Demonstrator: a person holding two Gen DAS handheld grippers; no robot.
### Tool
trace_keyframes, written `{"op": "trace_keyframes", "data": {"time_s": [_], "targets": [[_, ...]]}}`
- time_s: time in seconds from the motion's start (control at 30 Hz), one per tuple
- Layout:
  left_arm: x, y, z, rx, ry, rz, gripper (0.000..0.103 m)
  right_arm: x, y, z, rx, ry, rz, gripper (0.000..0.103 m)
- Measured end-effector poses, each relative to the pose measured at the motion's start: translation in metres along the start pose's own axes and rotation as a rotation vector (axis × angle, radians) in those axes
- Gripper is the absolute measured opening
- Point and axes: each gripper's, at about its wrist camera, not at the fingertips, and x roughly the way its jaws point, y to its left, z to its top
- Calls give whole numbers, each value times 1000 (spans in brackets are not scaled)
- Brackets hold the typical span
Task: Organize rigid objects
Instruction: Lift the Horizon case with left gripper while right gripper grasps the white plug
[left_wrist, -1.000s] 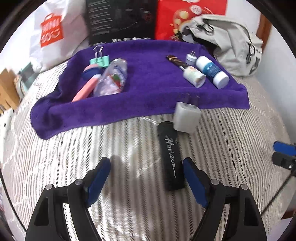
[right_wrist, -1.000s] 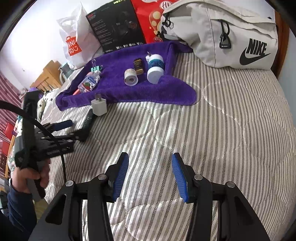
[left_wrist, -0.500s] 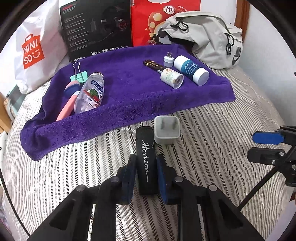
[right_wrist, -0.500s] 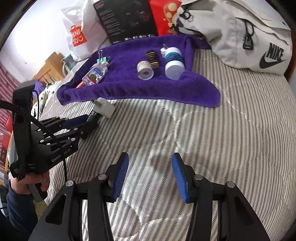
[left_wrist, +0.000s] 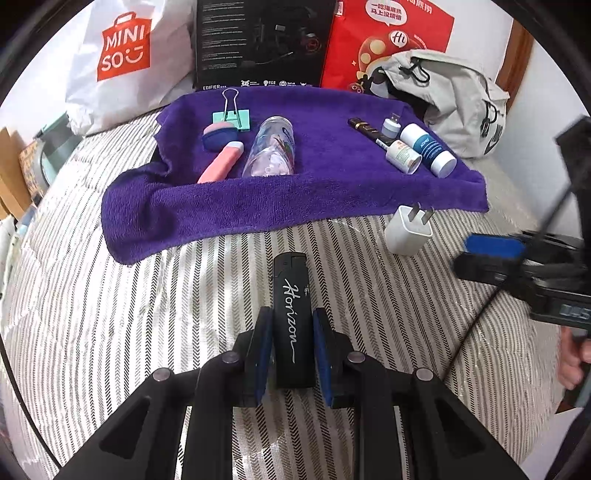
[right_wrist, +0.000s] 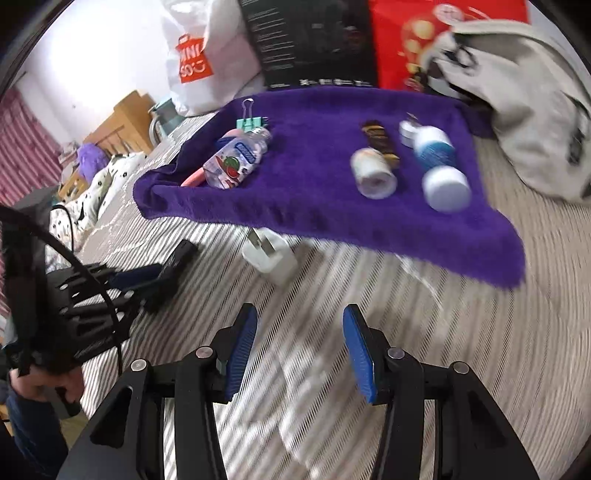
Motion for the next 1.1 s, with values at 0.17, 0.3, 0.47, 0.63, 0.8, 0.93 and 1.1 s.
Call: {"op": "trace_keyframes", "data": {"time_s": [0.17, 0.3, 0.47, 0.63, 0.8, 0.93, 1.1], "targets": [[-1, 2, -1, -1, -6, -20, 21, 23, 16, 17, -60, 0, -42, 49], [-1, 7, 0, -16, -6, -49, 21, 35, 29, 24, -112, -18, -82, 49], [-1, 9, 0, -24, -5, -65, 21, 40, 34, 26, -134, -13, -93, 33], [-1, 7, -1, -14, -13, -55, 21, 20, 21, 8, -100, 8, -126, 33], [-1, 0, -2, 22, -17, -14, 21, -9, -5, -28, -70, 34, -198, 33], [0, -1, -3, 31, -23, 1, 22, -12, -16, -41, -35, 19, -199, 33], [0, -5, -5, 48, -37, 27, 22, -11, -9, -45, -55, -10, -229, 34]]}}
